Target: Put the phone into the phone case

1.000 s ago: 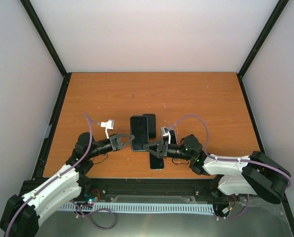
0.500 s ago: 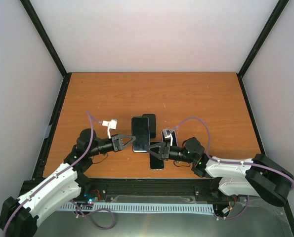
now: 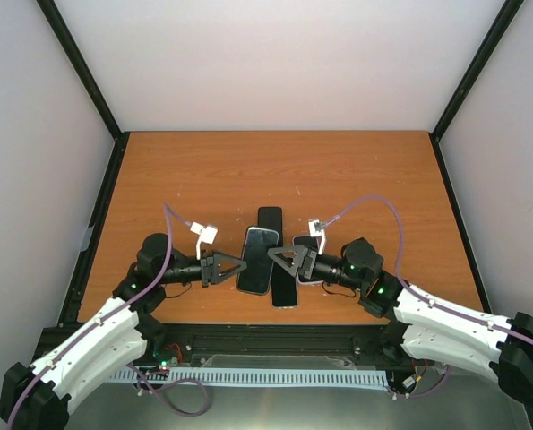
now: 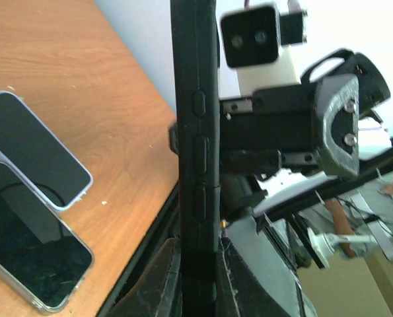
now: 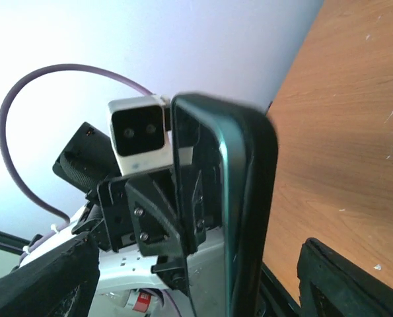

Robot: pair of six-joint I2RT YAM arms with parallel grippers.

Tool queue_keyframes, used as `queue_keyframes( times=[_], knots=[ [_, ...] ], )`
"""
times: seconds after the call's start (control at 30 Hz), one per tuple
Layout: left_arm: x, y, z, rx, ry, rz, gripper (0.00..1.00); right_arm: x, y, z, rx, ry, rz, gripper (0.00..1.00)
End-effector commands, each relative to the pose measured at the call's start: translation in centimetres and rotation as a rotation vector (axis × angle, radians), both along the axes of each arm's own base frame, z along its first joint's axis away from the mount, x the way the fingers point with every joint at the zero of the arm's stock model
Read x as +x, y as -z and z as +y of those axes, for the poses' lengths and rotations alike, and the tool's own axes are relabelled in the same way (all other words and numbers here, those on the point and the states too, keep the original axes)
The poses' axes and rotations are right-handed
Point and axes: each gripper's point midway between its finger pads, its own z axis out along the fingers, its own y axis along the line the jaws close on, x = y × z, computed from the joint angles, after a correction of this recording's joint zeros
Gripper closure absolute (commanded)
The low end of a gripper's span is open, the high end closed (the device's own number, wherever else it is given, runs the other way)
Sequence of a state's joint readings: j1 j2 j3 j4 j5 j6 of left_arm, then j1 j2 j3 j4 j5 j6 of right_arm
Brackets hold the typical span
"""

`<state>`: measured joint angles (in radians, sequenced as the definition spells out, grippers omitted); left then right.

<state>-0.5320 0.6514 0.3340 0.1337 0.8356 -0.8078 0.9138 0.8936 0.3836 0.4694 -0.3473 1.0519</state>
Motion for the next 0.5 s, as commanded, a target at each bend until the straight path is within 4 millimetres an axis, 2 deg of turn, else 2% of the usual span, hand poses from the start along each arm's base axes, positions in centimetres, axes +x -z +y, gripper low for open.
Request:
queue_keyframes(
  times=[0.0,0.1,0.23,0.37,0.47],
  knots=[
    [-2.4,-4.2,-0.4,-0.085,0.155,-0.176,1.00,0.9,0.2,-0.6,-0.078,0.058,-0.035,0.19],
    [-3.1,-4.3,-0.5,-0.091,0.202,-0.184,1.00,0.8,-0.8,-0.4,-0.045,0.042,-0.052,0.20],
    [-3.0,-4.0,-0.7,-0.067,0.214,-0.172,1.00,0.3,-2.3,-0.3,0.009,0.008,-0.086,0.29],
    [-1.8,-2.5,-0.8,0.003,0.165,-0.120,1.00,0.2,-3.2,-1.1,0.063,0.030,-0.119,0.47],
    [-0.7,-1.2,-0.7,0.070,0.120,-0.083,1.00,0.4,-3.5,-2.1,0.067,0.081,-0.149,0.70]
  ],
)
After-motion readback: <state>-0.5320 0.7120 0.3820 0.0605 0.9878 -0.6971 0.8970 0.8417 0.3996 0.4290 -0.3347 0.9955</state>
